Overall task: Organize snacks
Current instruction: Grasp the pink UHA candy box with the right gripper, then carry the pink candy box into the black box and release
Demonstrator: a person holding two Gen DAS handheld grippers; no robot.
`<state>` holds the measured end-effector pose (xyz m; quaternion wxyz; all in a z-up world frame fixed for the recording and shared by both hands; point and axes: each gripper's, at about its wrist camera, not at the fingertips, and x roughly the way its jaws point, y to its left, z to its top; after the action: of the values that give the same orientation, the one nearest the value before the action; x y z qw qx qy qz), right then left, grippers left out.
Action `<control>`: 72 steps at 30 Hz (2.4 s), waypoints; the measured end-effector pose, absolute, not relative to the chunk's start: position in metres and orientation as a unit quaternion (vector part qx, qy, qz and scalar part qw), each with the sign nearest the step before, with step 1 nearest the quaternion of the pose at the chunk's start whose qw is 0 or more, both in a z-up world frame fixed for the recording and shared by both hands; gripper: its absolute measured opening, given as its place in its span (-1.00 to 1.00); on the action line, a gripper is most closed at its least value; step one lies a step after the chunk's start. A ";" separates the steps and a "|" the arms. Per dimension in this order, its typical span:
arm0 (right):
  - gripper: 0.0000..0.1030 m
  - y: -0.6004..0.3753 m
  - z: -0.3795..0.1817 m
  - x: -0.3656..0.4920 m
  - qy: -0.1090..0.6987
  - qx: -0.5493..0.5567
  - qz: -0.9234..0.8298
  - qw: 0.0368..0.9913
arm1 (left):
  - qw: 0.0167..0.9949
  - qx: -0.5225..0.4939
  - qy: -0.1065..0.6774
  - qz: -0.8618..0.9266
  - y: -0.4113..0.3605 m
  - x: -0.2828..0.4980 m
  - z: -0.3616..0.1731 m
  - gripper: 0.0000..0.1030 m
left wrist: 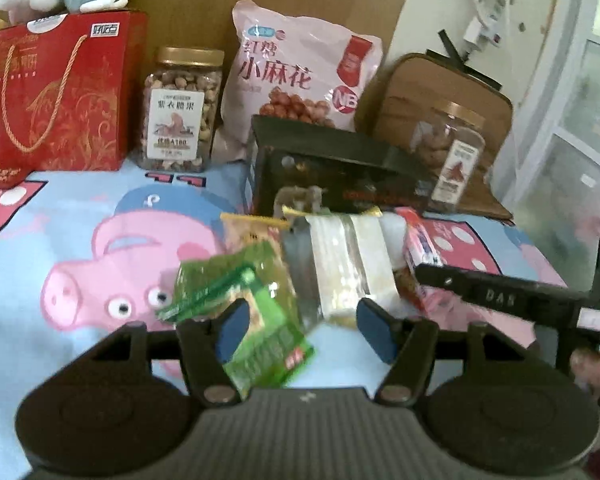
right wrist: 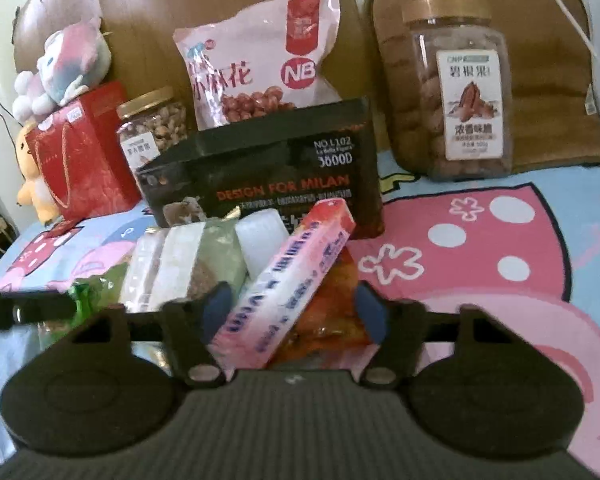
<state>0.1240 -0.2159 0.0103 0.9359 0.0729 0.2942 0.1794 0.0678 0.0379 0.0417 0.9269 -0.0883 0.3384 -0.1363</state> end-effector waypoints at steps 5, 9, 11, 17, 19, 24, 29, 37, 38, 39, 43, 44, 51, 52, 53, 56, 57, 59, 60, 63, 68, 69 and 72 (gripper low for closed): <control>-0.46 -0.233 0.010 0.091 0.303 0.064 0.174 0.935 | 0.919 -0.107 0.340 -0.168 0.043 0.051 0.038 0.21; -0.46 -0.250 0.006 0.053 0.312 0.103 0.216 0.920 | 0.901 -0.126 0.352 -0.221 0.038 0.045 0.032 0.31; -0.46 -0.252 0.000 0.034 0.327 0.114 0.265 0.900 | 0.882 -0.138 0.371 -0.258 0.033 0.045 0.026 0.39; -0.45 -0.234 -0.007 -0.006 0.336 0.095 0.354 0.868 | 0.847 -0.164 0.414 -0.291 0.020 0.041 0.007 0.44; -0.45 -0.226 -0.008 -0.010 0.332 0.098 0.382 0.857 | 0.848 -0.165 0.413 -0.288 0.020 0.038 0.007 0.45; -0.45 -0.212 -0.010 -0.003 0.334 0.106 0.399 0.847 | 0.860 -0.173 0.406 -0.256 0.032 0.035 0.010 -0.21; -0.45 -0.212 -0.001 0.000 0.308 0.102 0.408 0.853 | 0.867 -0.190 0.378 -0.262 0.046 0.034 0.026 -0.24; -0.46 -0.191 0.042 0.027 0.239 -0.004 0.409 0.881 | 0.893 -0.175 0.321 -0.261 0.048 0.067 0.080 -0.26; -0.46 -0.189 0.048 0.033 0.230 -0.017 0.406 0.884 | 0.895 -0.178 0.314 -0.261 0.049 0.077 0.087 -0.26; -0.46 -0.186 0.055 0.041 0.220 -0.031 0.404 0.888 | 0.898 -0.181 0.307 -0.260 0.049 0.088 0.094 -0.26; -0.46 -0.178 0.078 0.080 0.163 -0.094 0.379 0.906 | 0.916 -0.167 0.274 -0.239 0.045 0.131 0.124 -0.30; -0.46 -0.176 0.083 0.090 0.147 -0.106 0.373 0.910 | 0.920 -0.165 0.266 -0.235 0.044 0.144 0.131 -0.30; -0.47 -0.146 0.083 0.169 0.042 -0.218 0.318 0.922 | 0.945 -0.124 0.237 -0.186 0.030 0.221 0.143 -0.30; -0.47 -0.143 0.079 0.180 0.045 -0.226 0.314 0.921 | 0.945 -0.122 0.245 -0.179 0.029 0.231 0.137 -0.30; -0.47 -0.140 0.073 0.191 0.051 -0.231 0.312 0.920 | 0.944 -0.119 0.255 -0.174 0.027 0.242 0.130 -0.30; -0.47 -0.132 0.055 0.218 0.076 -0.241 0.311 0.916 | 0.937 -0.108 0.289 -0.163 0.022 0.265 0.106 -0.30; -0.49 -0.130 0.051 0.223 0.087 -0.239 0.314 0.914 | 0.936 -0.101 0.298 -0.158 0.019 0.270 0.099 -0.30; -0.52 -0.128 0.045 0.232 0.100 -0.233 0.315 0.914 | 0.934 -0.089 0.310 -0.152 0.016 0.275 0.087 -0.29; -0.52 -0.127 0.043 0.235 0.106 -0.229 0.318 0.914 | 0.934 -0.085 0.314 -0.150 0.015 0.276 0.083 -0.28; -0.49 -0.129 0.041 0.243 0.123 -0.213 0.325 0.913 | 0.934 -0.081 0.317 -0.146 0.018 0.273 0.076 -0.24; -0.35 -0.144 0.050 0.250 0.146 -0.127 0.323 0.926 | 0.936 -0.107 0.301 -0.148 0.037 0.251 0.088 -0.21; -0.35 -0.154 0.054 0.247 0.150 -0.099 0.319 0.930 | 0.936 -0.114 0.298 -0.150 0.043 0.243 0.090 -0.20; -0.35 -0.188 0.062 0.236 0.166 -0.013 0.298 0.940 | 0.932 -0.137 0.295 -0.158 0.056 0.220 0.091 -0.14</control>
<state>0.2363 -0.1882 0.0623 0.9400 -0.0125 0.1655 0.2981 0.2199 0.0558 0.0912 0.9323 -0.1374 0.2952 -0.1577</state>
